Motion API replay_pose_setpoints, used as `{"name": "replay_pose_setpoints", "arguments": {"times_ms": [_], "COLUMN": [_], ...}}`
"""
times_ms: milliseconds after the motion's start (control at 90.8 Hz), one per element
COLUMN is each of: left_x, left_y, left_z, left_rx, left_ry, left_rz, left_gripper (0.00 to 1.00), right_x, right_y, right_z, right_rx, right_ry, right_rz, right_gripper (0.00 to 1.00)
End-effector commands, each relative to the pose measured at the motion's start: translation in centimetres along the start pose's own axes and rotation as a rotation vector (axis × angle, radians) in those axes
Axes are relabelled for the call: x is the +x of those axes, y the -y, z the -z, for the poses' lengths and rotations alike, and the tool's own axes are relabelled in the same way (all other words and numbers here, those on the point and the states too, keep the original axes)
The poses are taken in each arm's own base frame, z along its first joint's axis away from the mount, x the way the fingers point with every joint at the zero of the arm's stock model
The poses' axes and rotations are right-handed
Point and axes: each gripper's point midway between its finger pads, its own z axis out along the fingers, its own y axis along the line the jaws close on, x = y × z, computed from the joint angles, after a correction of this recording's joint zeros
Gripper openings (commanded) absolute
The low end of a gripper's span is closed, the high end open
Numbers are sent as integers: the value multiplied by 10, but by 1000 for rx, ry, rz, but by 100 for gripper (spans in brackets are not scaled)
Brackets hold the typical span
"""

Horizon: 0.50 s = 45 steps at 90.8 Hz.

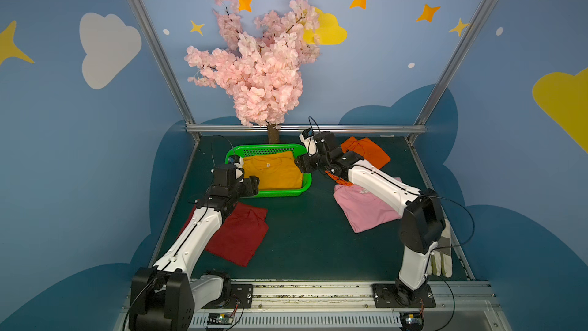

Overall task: Put the folded t-shirts into the basket
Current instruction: Move the T-shirt to the center of the board.

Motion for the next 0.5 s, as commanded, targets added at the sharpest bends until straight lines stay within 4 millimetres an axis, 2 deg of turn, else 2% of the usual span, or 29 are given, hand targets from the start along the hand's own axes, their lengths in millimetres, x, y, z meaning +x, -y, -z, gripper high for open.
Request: {"name": "replay_pose_setpoints", "arguments": {"times_ms": [0,110,231,485], "left_x": [30,71,110,162], "left_y": [5,-1,-12,-10], "left_z": [14,22,17,0], "left_rx": [-27,-55,-98,-123], "left_ry": [-22,-74,-156,-343], "left_rz": [24,41,50,34], "left_gripper": [72,73,74,75], "right_x": [24,49,69,107], "right_y": [0,4,11,21], "right_z": [15,38,60,83], "right_rx": [-2,11,41,86], "right_ry": [-14,-26,-26,-88], "right_rz": [-46,-76,-96,-123], "right_gripper": [71,73,74,75]}}
